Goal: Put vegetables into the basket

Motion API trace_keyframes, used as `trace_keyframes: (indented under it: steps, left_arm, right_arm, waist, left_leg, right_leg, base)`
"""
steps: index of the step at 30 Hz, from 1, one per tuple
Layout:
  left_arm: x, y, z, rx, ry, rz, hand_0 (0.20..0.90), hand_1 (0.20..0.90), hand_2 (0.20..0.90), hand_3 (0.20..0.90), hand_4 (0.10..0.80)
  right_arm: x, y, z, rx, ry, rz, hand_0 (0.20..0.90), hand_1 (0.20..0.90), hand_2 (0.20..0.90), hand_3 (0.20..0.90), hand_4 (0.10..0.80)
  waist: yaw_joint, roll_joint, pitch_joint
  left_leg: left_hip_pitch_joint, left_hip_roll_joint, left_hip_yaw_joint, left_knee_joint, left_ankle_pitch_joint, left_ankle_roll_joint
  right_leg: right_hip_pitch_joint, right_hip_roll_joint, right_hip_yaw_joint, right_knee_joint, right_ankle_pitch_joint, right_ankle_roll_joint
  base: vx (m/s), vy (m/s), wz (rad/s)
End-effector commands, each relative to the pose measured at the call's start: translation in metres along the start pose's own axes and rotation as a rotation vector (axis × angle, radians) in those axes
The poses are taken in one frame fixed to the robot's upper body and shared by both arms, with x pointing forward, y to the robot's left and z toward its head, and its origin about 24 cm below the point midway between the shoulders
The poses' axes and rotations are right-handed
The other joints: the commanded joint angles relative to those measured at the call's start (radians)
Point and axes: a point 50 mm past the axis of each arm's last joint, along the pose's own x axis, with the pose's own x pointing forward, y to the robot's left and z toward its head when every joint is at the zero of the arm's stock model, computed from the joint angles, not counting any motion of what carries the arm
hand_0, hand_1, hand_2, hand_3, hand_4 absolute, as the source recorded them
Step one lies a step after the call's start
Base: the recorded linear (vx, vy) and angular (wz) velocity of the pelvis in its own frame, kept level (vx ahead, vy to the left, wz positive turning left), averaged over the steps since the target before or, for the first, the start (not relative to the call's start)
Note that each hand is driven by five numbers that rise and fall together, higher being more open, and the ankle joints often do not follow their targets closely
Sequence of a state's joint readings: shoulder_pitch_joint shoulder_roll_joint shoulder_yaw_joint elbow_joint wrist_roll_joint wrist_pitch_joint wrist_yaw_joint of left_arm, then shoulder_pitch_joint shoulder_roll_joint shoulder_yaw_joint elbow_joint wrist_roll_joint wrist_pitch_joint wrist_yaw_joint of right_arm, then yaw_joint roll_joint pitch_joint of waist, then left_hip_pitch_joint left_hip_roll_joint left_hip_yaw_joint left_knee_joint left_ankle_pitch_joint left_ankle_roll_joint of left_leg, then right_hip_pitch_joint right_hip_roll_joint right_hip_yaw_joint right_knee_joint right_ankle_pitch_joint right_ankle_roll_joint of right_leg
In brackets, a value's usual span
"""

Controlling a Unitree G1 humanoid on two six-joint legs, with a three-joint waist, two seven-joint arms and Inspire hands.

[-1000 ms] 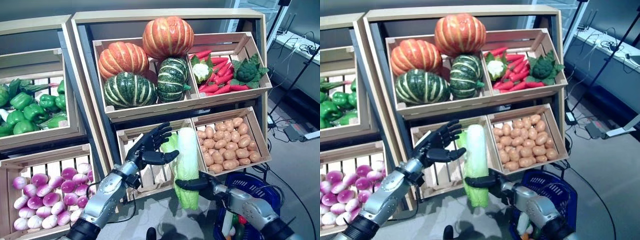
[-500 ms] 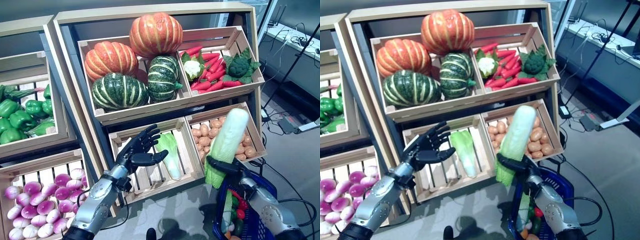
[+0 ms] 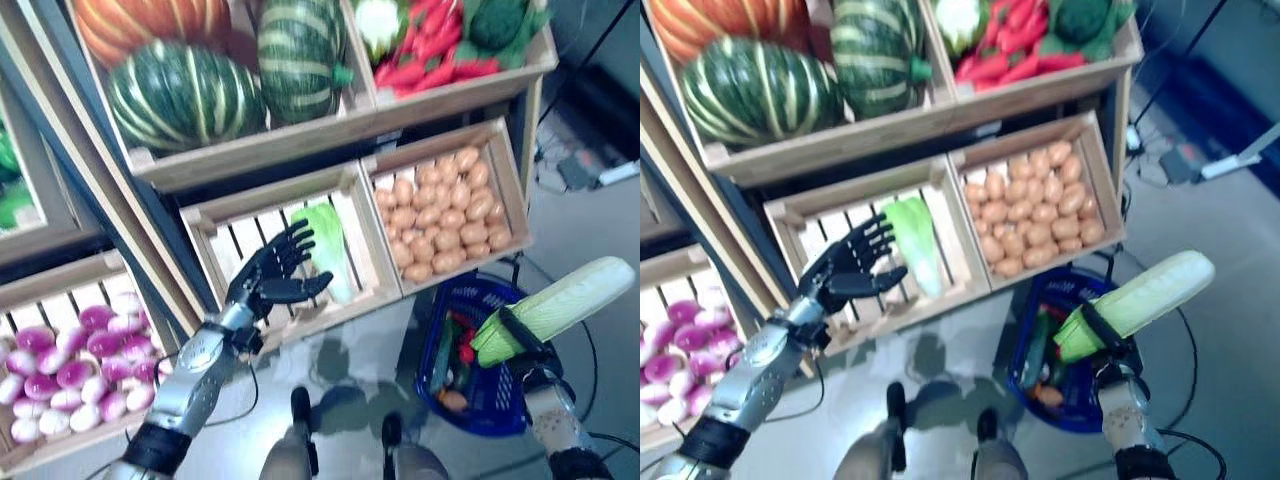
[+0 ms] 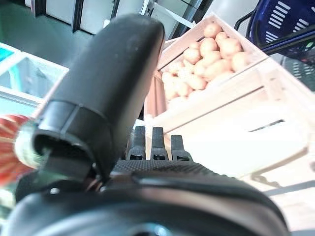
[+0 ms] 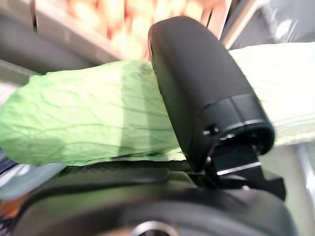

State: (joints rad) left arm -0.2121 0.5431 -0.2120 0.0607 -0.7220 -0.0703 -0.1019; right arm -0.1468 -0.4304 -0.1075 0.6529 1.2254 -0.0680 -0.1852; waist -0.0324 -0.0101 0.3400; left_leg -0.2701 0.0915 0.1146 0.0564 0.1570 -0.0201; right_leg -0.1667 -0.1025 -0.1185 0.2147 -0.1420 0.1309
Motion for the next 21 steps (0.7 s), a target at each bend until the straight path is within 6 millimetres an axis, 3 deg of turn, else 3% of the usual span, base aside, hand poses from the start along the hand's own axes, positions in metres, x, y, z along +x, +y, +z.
trace_keyframes:
  steps: [1,5,12,16,21]
  left_arm:
    - [0.014,-0.009,0.054,0.018,-0.300,-0.045,0.900,0.900,0.900,0.900,0.800]
    - [0.022,-0.018,0.066,0.028,-0.373,-0.065,0.900,0.900,0.900,0.900,0.800]
    - [0.038,-0.043,0.102,0.098,-0.523,-0.140,0.900,0.900,0.900,0.900,0.800]
    - [0.042,-0.047,0.122,0.134,-0.594,-0.170,0.900,0.900,0.900,0.900,0.800]
    - [0.044,-0.052,0.144,0.177,-0.659,-0.172,0.900,0.900,0.900,0.900,0.800]
  right_arm:
    - [0.005,0.020,0.072,0.117,-0.282,0.042,0.300,0.300,0.300,0.300,0.400]
    - [0.013,0.016,0.070,0.123,-0.274,-0.006,0.300,0.300,0.300,0.300,0.400]
    - [0.026,0.046,0.081,0.059,-0.261,-0.010,0.300,0.300,0.300,0.300,0.400]
    - [0.031,0.057,0.095,0.059,-0.262,-0.010,0.300,0.300,0.300,0.300,0.400]
    - [0.034,0.067,0.106,0.175,-0.256,-0.031,0.300,0.300,0.300,0.300,0.400]
  waist:
    - [0.021,-0.003,0.006]
    - [0.031,0.007,0.057]
    - [0.052,0.024,0.134]
    - [0.064,0.035,0.158]
    - [0.066,0.058,0.179]
  left_leg:
    - [-0.094,0.053,-0.051,0.287,-0.209,-0.071]
    - [-0.202,0.030,-0.075,0.384,-0.231,-0.060]
    - [-0.373,-0.007,-0.087,0.550,-0.283,-0.046]
    - [-0.457,-0.022,-0.079,0.646,-0.319,-0.023]
    - [-0.592,-0.032,-0.083,0.786,-0.360,0.001]
  right_leg:
    - [-0.129,-0.025,0.008,0.145,0.038,-0.067]
    - [-0.230,-0.029,0.011,0.251,0.016,-0.077]
    - [-0.400,-0.064,-0.002,0.446,-0.034,-0.088]
    - [-0.516,-0.092,0.004,0.584,-0.063,-0.088]
    - [-0.666,-0.100,0.027,0.720,-0.085,-0.098]
  base:
    - [-0.140,-0.052,0.06]
    - [-0.170,-0.044,0.10]
    - [-0.138,-0.028,0.10]
    - [-0.112,-0.010,0.05]
    - [-0.073,-0.028,0.04]
